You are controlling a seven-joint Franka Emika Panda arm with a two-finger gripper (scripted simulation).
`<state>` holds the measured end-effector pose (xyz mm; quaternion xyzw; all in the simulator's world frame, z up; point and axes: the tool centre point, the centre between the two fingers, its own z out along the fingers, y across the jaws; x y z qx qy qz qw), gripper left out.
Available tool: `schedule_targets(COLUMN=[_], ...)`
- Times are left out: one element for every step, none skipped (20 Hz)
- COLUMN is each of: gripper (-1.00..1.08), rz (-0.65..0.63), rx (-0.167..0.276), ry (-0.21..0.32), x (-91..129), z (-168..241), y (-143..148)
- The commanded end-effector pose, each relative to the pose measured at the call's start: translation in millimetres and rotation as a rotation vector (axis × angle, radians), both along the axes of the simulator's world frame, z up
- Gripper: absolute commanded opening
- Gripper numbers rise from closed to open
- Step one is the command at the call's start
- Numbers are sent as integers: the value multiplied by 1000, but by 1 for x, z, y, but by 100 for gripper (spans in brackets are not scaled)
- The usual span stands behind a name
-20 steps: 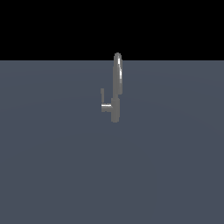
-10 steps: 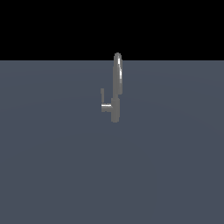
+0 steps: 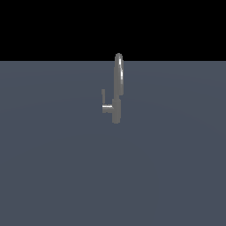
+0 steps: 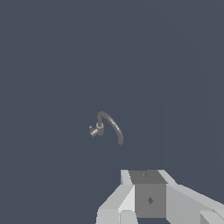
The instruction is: Turn on the faucet by rotating a designated handle.
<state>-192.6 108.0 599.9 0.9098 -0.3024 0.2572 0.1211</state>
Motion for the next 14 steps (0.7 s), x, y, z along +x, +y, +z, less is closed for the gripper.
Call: schedule_targets(gripper=[-100, -100, -100, -100, -100, -100, -100, -100, -100, -100, -100, -100, -100, -100], rz=[-50, -69, -88, -106, -125, -143, -160, -178, -195, -213, -230, -246, -263, -280], rx=[-20, -29, -37, -45, -53, -61, -69, -76, -84, -91, -98, -105, -112, -118], ry=[-39, -53, -66, -79, -92, -104, -116, -127, -137, -147, -157, -165, -174, -182], x=[12, 17, 22, 28, 34, 40, 46, 52, 59, 66, 73, 80, 88, 95], z=[-1, -2, -4, -6, -8, -11, -14, -18, -22, -27, -32, -37, -43, -50], y=[12, 17, 22, 26, 31, 35, 39, 43, 46, 50, 53, 56, 58, 60])
